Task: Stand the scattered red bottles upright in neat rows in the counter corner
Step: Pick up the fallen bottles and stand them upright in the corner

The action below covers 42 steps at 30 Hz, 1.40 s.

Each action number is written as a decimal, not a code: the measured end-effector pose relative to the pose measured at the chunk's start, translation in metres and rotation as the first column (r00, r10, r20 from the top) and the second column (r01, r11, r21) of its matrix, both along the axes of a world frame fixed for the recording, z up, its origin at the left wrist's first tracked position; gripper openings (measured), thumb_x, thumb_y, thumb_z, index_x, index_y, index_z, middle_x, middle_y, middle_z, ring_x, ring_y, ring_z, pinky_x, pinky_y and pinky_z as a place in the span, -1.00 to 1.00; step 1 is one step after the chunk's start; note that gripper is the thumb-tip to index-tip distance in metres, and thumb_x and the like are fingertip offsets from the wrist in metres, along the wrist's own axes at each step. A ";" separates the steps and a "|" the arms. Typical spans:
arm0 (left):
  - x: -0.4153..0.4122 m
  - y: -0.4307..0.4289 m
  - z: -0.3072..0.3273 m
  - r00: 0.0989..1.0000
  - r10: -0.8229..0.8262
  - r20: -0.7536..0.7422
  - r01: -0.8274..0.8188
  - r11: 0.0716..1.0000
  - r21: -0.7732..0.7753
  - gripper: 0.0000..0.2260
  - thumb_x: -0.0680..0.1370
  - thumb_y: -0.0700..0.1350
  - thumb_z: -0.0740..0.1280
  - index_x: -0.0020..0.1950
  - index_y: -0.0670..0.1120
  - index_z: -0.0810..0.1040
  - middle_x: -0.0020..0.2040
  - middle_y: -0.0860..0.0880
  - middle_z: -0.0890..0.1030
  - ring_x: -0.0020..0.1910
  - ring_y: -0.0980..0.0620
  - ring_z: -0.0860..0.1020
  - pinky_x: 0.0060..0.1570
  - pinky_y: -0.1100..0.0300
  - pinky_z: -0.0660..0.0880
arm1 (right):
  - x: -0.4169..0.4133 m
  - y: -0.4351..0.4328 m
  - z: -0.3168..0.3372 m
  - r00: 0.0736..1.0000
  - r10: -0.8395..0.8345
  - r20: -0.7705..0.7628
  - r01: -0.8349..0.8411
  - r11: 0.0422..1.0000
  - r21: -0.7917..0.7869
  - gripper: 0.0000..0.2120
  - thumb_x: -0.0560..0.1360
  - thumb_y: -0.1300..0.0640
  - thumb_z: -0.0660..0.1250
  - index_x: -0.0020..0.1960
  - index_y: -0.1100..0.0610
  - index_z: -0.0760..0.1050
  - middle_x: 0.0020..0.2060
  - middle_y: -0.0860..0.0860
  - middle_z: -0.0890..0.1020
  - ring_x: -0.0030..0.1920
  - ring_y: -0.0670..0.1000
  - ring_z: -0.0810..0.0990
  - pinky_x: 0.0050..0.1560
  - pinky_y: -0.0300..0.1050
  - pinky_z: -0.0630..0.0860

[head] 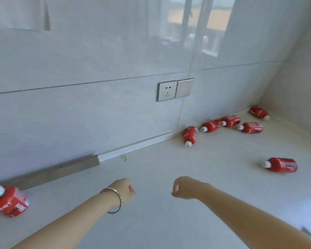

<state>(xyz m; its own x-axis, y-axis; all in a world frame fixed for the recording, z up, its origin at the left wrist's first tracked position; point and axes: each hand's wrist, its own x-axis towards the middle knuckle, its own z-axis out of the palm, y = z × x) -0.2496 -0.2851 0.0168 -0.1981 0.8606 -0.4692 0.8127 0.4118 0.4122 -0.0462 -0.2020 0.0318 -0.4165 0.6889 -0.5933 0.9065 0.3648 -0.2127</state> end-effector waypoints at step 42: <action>0.329 0.291 -0.081 0.977 0.213 0.008 -0.210 0.970 -0.119 -0.86 0.49 -0.21 0.21 -0.23 -0.07 0.50 -0.24 0.01 0.55 -0.16 -0.05 0.53 -0.27 0.24 0.39 | 0.442 0.320 -0.115 0.980 -0.059 0.190 -0.007 0.945 0.326 -0.32 0.33 0.02 0.43 0.39 0.02 0.26 0.26 -0.05 0.47 0.29 0.01 0.45 0.30 -0.15 0.31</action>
<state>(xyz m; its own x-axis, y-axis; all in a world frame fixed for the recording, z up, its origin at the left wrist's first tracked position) 0.0795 0.0062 -0.0645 -0.3586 0.7393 -0.5700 0.6938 0.6196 0.3671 0.3962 0.1184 -0.0836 -0.2947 0.8659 -0.4042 0.9282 0.3599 0.0942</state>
